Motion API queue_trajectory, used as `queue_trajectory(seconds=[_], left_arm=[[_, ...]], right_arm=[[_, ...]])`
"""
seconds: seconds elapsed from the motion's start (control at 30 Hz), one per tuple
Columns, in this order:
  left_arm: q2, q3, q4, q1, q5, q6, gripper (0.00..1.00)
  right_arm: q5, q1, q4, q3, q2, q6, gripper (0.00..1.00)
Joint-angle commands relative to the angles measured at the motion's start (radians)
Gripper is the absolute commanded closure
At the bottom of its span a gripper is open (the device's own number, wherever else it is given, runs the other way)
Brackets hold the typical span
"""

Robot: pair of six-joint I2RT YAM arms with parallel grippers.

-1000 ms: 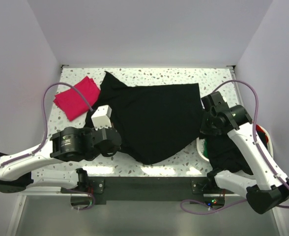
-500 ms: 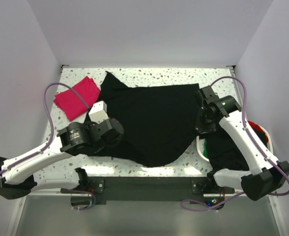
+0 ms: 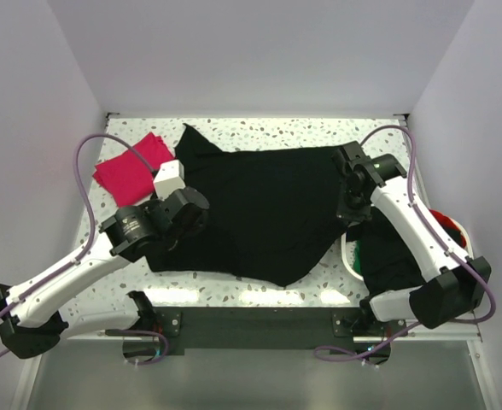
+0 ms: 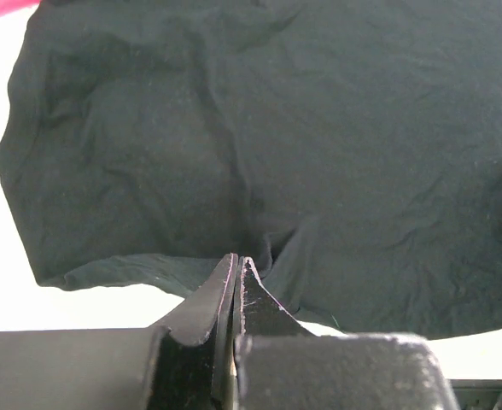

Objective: Fold and stack the t-shirts
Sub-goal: Fold the tshirt

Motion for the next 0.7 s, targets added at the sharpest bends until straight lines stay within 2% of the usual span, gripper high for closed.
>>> queue_trajectory(seconds=[0.0,0.17,0.4,0.67], left_arm=[[0.005,-0.006,0.093,0.012,-0.047,0.089,1.0],[-0.029,-0.026,0.125,0.051,-0.076,0.129,1.0],[-0.032,-0.075,0.258,0.104,-0.04,0.254,1.0],[0.009,-0.065,0.399,0.256,0.034,0.446,1.0]], right_arm=[[0.023,-0.028,-0.004,0.02,0.014,-0.006,1.0],[0.006,-0.074,0.019,0.046,0.063,-0.038,1.0],[-0.049,-0.133,0.044,0.089,0.108,-0.054,1.0],[-0.097,-0.188,0.073,0.143,0.148,-0.064,1.0]])
